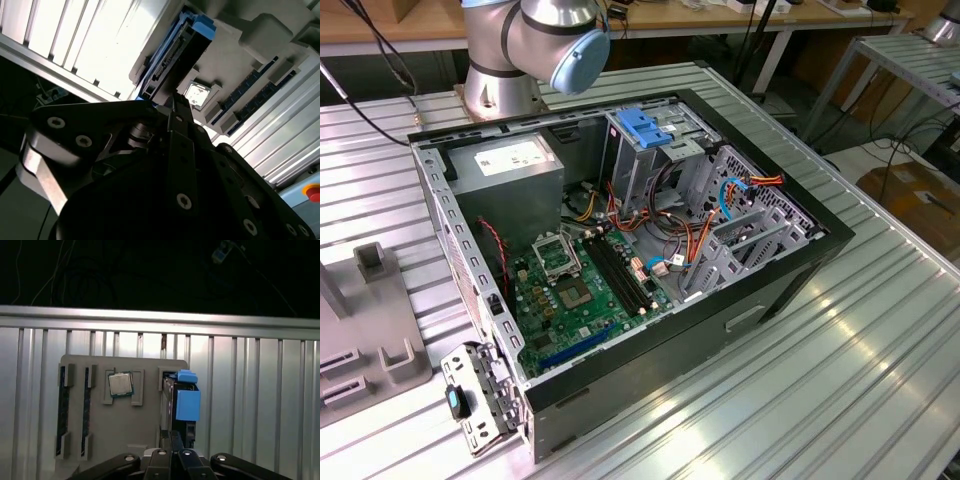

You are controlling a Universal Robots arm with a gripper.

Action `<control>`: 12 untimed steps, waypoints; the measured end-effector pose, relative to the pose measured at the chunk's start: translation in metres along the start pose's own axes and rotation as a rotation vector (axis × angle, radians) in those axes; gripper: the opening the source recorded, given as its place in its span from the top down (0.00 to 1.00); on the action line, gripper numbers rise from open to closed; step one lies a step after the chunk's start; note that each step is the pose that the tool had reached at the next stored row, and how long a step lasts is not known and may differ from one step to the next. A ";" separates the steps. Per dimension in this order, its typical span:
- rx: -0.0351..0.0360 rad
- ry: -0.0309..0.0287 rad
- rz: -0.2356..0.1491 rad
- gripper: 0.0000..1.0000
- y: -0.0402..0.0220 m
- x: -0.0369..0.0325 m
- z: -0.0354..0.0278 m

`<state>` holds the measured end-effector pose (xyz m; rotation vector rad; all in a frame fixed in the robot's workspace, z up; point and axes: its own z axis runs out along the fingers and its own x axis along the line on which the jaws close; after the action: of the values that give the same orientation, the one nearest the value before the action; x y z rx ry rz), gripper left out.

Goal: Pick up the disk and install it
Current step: 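Pick up the disk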

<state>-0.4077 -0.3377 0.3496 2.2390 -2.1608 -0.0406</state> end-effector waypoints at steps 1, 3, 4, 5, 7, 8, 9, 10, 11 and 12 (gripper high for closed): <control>0.0000 0.0000 0.000 0.89 -0.0011 -0.0003 0.0001; 0.0001 -0.0001 0.000 0.89 -0.0018 -0.0006 0.0001; 0.0001 -0.0001 0.000 0.89 -0.0018 -0.0006 0.0002; 0.0001 -0.0001 0.000 0.89 -0.0024 -0.0012 0.0001; 0.0001 -0.0001 0.000 0.89 -0.0031 -0.0019 0.0001; 0.0001 -0.0001 0.000 0.89 -0.0031 -0.0019 0.0001; 0.0001 -0.0001 0.000 0.89 -0.0032 -0.0019 0.0001; 0.0001 -0.0001 0.000 0.89 -0.0032 -0.0019 0.0001; 0.0001 -0.0001 0.000 0.89 -0.0032 -0.0020 0.0001; 0.0001 -0.0001 0.000 0.89 -0.0032 -0.0020 0.0001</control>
<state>-0.4045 -0.3356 0.3494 2.2390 -2.1609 -0.0406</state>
